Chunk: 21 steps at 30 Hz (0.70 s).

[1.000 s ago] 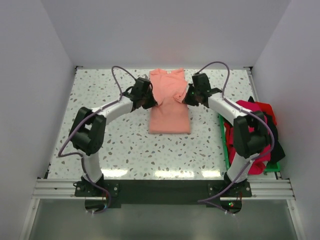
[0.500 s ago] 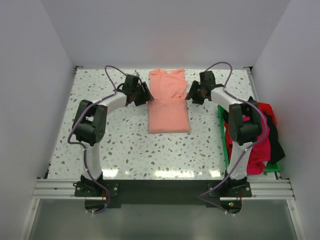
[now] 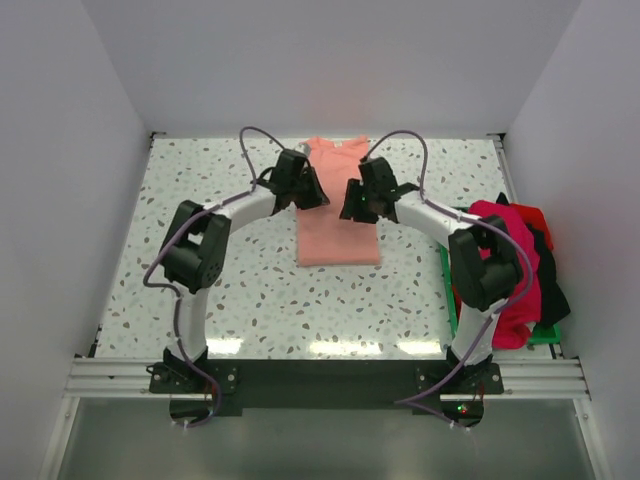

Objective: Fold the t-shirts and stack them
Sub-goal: Fold the tshirt

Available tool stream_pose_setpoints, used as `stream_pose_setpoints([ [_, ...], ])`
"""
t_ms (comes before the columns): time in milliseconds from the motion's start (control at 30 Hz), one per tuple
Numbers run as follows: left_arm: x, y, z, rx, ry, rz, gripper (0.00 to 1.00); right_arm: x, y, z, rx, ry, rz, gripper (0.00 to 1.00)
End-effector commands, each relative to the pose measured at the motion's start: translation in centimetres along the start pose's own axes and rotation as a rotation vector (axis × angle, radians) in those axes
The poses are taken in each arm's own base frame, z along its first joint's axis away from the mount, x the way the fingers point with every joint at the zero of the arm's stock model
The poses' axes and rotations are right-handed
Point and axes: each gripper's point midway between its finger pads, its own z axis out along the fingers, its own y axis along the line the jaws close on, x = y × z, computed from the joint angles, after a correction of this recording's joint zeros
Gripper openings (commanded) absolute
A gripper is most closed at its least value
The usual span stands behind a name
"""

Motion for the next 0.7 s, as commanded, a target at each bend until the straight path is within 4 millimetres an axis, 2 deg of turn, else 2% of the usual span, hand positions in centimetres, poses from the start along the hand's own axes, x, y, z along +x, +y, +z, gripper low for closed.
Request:
stream_pose_setpoints([
  [0, -0.2, -0.7, 2.4, 0.048, 0.009, 0.026, 0.18, 1.5, -1.9, -0.5, 0.048, -0.007, 0.019, 0.46],
  [33, 0.2, -0.7, 2.9, 0.052, 0.017, 0.023, 0.18, 3.3, -2.6, -0.1, 0.060, 0.020, 0.017, 0.45],
  [133, 1.8, 0.2, 4.5, 0.039, 0.051, 0.013, 0.19, 6.4, -4.0, -0.2, 0.073, 0.059, 0.033, 0.43],
  [267, 4.1, 1.3, 5.2, 0.008, 0.086, -0.008, 0.20, 9.8, -5.4, -0.8, 0.091, 0.095, 0.035, 0.42],
  [333, 5.0, 1.3, 4.9, -0.016, 0.090, -0.010, 0.20, 11.5, -6.0, -1.2, 0.100, 0.117, 0.030, 0.42],
  [367, 5.7, 2.3, 4.7, -0.057, 0.087, -0.017, 0.20, 11.6, -5.9, -1.5, 0.094, 0.110, 0.028, 0.42],
  [433, 6.2, 1.9, 3.7, -0.068, 0.074, -0.034, 0.20, 13.1, -6.3, -1.9, 0.100, 0.132, 0.020, 0.42],
  [467, 6.9, 2.7, 3.0, -0.092, 0.074, -0.044, 0.20, 13.1, -6.1, -2.3, 0.091, 0.125, 0.019, 0.42],
  [533, 7.8, 2.9, 2.3, -0.101, 0.072, -0.071, 0.20, 14.7, -6.4, -2.8, 0.091, 0.149, 0.008, 0.42],
  [600, 8.4, 2.9, 1.2, -0.093, 0.045, -0.084, 0.20, 15.2, -5.8, -3.7, 0.074, 0.145, -0.013, 0.42],
  [633, 9.6, 3.7, 0.7, -0.111, 0.057, -0.088, 0.20, 16.3, -6.3, -4.1, 0.084, 0.164, -0.018, 0.42],
  [667, 9.4, 3.3, 0.0, -0.102, 0.040, -0.088, 0.20, 16.1, -5.9, -4.7, 0.067, 0.150, -0.023, 0.42],
])
